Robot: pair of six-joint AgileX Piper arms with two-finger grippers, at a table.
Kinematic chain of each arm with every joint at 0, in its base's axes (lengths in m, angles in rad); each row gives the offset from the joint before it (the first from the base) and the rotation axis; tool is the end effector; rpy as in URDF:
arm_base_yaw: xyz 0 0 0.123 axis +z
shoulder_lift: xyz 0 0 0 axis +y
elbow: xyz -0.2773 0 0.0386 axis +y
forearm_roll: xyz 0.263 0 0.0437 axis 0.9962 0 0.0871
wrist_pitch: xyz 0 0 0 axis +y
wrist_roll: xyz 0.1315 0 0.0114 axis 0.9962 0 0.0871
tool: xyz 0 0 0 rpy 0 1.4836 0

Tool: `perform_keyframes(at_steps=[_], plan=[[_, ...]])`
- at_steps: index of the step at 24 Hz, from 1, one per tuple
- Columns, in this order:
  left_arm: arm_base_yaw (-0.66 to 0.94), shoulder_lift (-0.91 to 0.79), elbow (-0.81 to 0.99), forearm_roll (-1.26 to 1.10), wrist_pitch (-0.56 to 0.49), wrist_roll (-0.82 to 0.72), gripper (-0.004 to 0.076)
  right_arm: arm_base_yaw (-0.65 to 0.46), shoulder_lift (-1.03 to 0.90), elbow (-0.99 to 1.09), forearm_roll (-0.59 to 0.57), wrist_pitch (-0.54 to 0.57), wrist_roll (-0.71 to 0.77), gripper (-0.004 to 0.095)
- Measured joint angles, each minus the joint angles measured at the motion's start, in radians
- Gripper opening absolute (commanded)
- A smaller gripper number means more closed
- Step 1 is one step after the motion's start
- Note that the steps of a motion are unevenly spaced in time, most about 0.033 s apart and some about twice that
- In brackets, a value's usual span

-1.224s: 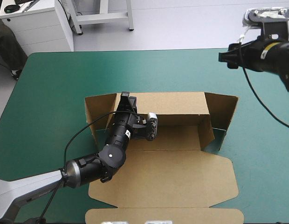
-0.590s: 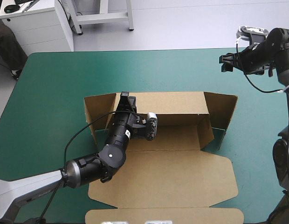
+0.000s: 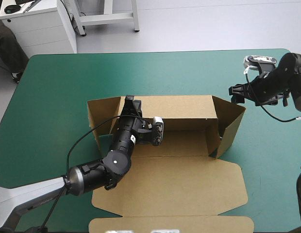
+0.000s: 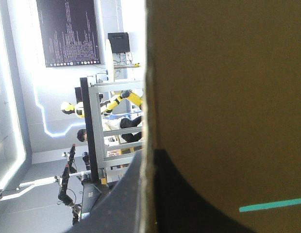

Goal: Fold the box

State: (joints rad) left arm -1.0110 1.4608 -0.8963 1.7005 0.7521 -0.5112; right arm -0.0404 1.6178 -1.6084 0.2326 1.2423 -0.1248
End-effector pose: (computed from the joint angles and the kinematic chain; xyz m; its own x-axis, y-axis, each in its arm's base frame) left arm 0.2587 -0.2443 0.2652 0.2095 0.9742 -0.0840 0.2692 0.0251 0.9628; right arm 0.3677 0.0140 0.3215 -0.9111 -0.0106 -0.4121 -0.0927 0.9793 0.1799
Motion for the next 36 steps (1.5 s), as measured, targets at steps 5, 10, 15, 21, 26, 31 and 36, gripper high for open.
perform_keyframes(at_steps=[5, 10, 15, 21, 26, 31, 36], plan=[[0.0, 0.0, 0.0, 0.0, 0.0, 0.0, -0.001, 0.0, -0.107, 0.134, 0.0, -0.003, -0.026, 0.07], [0.0, 0.0, 0.0, 0.0, 0.0, 0.0, -0.001, 0.0, -0.209, 0.27, 0.007, -0.056, -0.046, 0.0701], [0.0, 0.0, 0.0, 0.0, 0.0, 0.0, -0.001, 0.0, -0.304, 0.389, 0.073, -0.143, -0.132, 0.0701], [0.0, 0.0, 0.0, 0.0, 0.0, 0.0, -0.001, 0.0, -0.378, 0.659, 0.294, -0.306, -0.441, 0.0701], [0.0, 0.0, 0.0, 0.0, 0.0, 0.001, -0.001, 0.0, -0.379, 0.801, 0.561, -0.368, -0.9, 0.0701], [0.0, 0.0, 0.0, -0.001, 0.0, 0.001, -0.001, 0.0, -0.379, 0.831, 0.617, -0.43, -0.972, 0.0701], [0.0, 0.0, 0.0, -0.001, 0.0, 0.001, -0.001, 0.0, -0.393, 0.844, 0.661, -0.431, -0.971, 0.07]])
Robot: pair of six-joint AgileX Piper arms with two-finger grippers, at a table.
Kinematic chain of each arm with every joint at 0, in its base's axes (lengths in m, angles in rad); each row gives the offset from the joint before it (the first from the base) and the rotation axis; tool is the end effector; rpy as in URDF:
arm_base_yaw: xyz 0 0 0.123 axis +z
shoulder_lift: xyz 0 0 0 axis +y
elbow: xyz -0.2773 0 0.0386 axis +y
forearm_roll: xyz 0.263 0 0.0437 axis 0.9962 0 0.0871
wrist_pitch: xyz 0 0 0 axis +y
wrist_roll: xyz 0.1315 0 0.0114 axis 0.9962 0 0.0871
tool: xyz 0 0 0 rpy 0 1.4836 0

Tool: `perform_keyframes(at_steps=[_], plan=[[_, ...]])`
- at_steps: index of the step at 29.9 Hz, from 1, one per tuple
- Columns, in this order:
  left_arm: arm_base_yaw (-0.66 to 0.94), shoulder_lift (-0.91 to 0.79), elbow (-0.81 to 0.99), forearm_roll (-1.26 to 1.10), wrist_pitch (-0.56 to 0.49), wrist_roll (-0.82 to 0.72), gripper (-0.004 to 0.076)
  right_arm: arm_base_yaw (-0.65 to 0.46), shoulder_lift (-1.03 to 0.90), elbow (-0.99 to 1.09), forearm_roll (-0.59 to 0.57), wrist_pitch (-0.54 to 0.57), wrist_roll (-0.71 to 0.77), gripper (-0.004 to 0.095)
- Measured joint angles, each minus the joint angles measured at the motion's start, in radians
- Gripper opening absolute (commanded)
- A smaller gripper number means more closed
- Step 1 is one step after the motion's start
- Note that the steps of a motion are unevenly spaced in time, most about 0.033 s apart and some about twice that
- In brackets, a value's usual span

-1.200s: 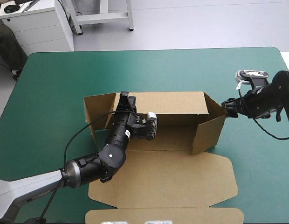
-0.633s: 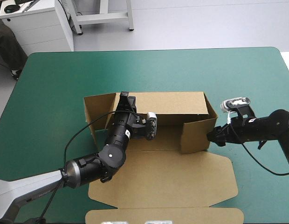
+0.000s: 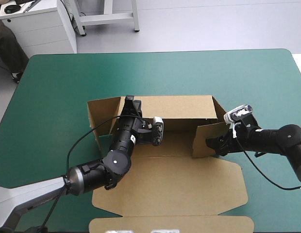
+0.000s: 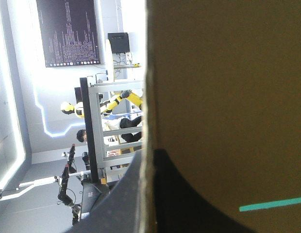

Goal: Fold the box

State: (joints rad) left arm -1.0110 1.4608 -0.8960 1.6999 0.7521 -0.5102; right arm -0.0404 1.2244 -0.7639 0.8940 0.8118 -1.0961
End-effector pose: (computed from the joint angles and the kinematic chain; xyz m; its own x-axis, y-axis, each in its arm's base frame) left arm 0.2587 -0.2443 0.2650 0.2094 0.9743 -0.0832 0.2696 0.0243 0.9627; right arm 0.2626 0.0642 0.2302 -0.6456 -0.2860 -0.7081 -0.5794 0.7875 0.2102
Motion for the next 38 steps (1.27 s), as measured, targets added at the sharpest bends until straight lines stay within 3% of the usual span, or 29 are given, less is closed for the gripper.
perform_keyframes(at_steps=[7, 23, 32, 34, 38], plan=[[0.0, 0.0, 0.0, 0.0, 0.0, 0.0, -0.001, 0.044, -0.109, 0.104, 0.054, -0.148, -0.001, 0.07], [0.0, 0.0, 0.0, -0.002, 0.0, 0.0, -0.001, 0.367, -0.154, 0.229, 0.141, -0.631, 0.079, 0.0683], [0.0, 0.0, 0.0, -0.002, -0.001, 0.0, -0.001, 0.48, -0.154, 0.259, 0.16, -0.825, 0.085, 0.0526], [0.0, 0.0, 0.0, -0.002, -0.004, 0.0, -0.001, 0.482, -0.153, 0.259, 0.165, -0.838, 0.085, 0.0428], [0.0, 0.0, 0.0, -0.002, -0.008, 0.0, -0.001, 0.485, -0.137, 0.259, 0.166, -0.847, 0.083, 0.0142]])
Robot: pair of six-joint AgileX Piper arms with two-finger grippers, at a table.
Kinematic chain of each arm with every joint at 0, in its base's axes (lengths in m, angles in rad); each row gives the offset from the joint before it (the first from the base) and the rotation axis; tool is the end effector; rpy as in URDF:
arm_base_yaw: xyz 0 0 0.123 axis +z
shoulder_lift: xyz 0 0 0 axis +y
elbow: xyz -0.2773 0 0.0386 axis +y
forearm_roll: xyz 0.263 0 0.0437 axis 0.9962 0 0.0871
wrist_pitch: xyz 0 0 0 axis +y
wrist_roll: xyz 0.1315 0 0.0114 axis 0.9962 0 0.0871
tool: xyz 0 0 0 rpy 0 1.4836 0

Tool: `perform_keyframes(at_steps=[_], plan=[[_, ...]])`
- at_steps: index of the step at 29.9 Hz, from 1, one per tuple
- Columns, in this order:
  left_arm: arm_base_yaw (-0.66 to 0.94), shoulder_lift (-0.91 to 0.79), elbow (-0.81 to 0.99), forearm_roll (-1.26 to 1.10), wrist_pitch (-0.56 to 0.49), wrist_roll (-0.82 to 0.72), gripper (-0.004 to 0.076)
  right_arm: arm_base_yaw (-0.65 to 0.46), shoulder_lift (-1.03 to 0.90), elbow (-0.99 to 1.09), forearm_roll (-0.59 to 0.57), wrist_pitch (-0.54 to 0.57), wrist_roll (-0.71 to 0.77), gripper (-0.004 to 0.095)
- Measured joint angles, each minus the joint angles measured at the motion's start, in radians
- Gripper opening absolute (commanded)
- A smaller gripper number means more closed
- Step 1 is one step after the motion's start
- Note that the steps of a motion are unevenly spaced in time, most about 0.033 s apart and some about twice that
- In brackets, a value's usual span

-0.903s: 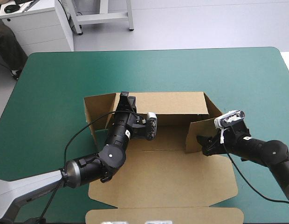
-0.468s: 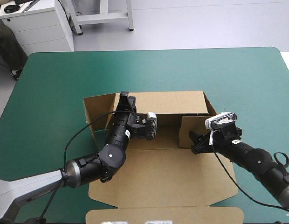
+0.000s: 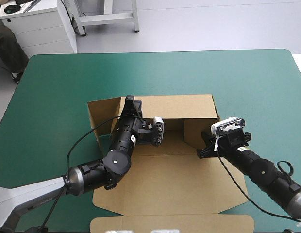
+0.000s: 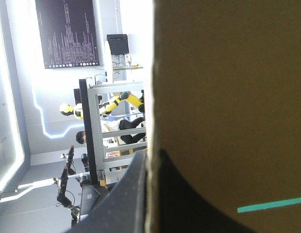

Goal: Fold the box

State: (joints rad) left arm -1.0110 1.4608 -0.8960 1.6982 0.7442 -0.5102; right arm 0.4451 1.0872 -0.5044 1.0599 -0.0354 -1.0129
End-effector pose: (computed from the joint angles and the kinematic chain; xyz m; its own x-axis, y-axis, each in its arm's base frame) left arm 0.2583 -0.2451 0.2645 0.2150 0.9728 -0.0860 0.2744 0.0244 0.9613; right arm 0.2418 0.1109 0.2174 -0.4339 -0.1553 -0.8875 -0.3858 0.9222 0.0273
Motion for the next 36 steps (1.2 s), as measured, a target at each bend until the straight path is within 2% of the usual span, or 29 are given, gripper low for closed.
perform_keyframes(at_steps=[2, 3, 13, 15, 21, 23, 28, 36], plan=[[0.0, 0.0, 0.0, 0.0, 0.0, 0.0, -0.001, 0.0, 0.017, 0.0, 0.0, -0.011, -0.01, 0.0], [0.0, 0.0, 0.0, -0.001, 0.0, 0.0, -0.001, 0.0, 0.024, 0.0, 0.001, -0.019, -0.014, -0.0016], [0.0, 0.0, 0.0, -0.001, 0.003, 0.0, 0.0011, 0.0, 0.056, -0.008, 0.009, -0.068, -0.024, -0.0019], [0.0, 0.0, 0.0, -0.001, 0.003, 0.001, 0.0078, 0.0, 0.056, -0.008, 0.009, -0.068, -0.025, -0.0019], [0.0, 0.0, 0.0, 0.003, -0.037, 0.005, 0.0461, 0.0, 0.057, -0.008, 0.009, -0.069, -0.026, -0.0019], [0.0, 0.0, 0.0, 0.004, -0.05, -0.005, 0.0528, 0.0, 0.057, -0.008, 0.009, -0.069, -0.027, -0.0018], [-0.007, 0.0, 0.0, 0.006, -0.041, -0.026, 0.0532, 0.001, 0.058, -0.008, 0.008, -0.073, -0.021, -0.0018], [-0.107, 0.0, 0.0, 0.005, 0.047, -0.03, 0.0527, 0.002, 0.1, -0.047, 0.024, -0.114, -0.006, -0.0018]])
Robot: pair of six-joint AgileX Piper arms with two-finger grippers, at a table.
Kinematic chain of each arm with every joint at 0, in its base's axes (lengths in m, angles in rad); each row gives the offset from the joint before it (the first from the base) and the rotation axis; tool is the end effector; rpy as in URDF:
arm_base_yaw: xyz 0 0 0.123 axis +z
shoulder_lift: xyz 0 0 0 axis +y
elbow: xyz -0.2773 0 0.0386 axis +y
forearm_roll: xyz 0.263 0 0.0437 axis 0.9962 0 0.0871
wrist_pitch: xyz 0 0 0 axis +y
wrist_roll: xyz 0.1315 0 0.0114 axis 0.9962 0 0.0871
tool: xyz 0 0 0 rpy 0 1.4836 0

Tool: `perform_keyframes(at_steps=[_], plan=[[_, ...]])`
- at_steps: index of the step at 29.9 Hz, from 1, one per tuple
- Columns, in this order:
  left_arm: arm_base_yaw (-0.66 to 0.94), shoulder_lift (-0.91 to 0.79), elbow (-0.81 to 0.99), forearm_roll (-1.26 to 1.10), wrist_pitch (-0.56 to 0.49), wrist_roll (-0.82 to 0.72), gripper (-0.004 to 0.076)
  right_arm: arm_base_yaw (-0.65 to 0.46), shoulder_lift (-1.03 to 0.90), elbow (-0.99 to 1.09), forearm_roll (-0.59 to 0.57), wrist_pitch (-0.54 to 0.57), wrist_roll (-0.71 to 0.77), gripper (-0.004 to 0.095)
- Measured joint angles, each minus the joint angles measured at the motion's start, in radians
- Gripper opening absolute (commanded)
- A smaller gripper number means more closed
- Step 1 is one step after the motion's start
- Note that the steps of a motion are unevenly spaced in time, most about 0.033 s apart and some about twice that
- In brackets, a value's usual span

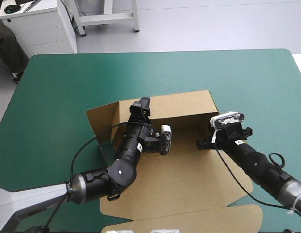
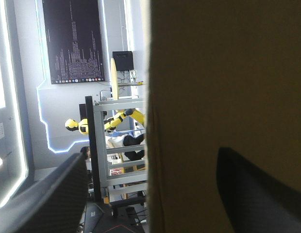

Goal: Fold the box

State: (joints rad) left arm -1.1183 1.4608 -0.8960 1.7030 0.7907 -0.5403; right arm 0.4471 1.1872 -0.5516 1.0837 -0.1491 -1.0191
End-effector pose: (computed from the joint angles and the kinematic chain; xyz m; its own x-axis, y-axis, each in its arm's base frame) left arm 0.2330 -0.2665 0.2674 0.2755 0.9559 -0.1020 0.2593 0.0283 0.9654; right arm 0.2651 0.1080 0.2134 -0.4336 -0.1420 -0.8898 -0.2981 0.9545 -0.0071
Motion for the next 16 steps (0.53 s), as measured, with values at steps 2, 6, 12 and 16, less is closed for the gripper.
perform_keyframes(at_steps=[2, 6, 12, 16], plan=[[-0.041, 0.0, 0.0, -0.001, 0.044, 0.0, 0.0526, 0.0, 0.029, -0.029, 0.005, -0.012, 0.0, -0.0018], [-0.118, 0.0, 0.0, -0.001, 0.133, 0.0, 0.0524, -0.007, 0.106, -0.1, 0.019, -0.025, -0.007, -0.0019], [-0.205, 0.0, 0.0, -0.003, 0.212, 0.0, 0.0388, -0.054, 0.188, -0.193, 0.024, -0.005, -0.01, -0.0019], [-0.234, 0.0, 0.0, -0.003, 0.223, 0.014, 0.0004, -0.068, 0.204, -0.21, 0.028, 0.014, -0.01, -0.0018]])
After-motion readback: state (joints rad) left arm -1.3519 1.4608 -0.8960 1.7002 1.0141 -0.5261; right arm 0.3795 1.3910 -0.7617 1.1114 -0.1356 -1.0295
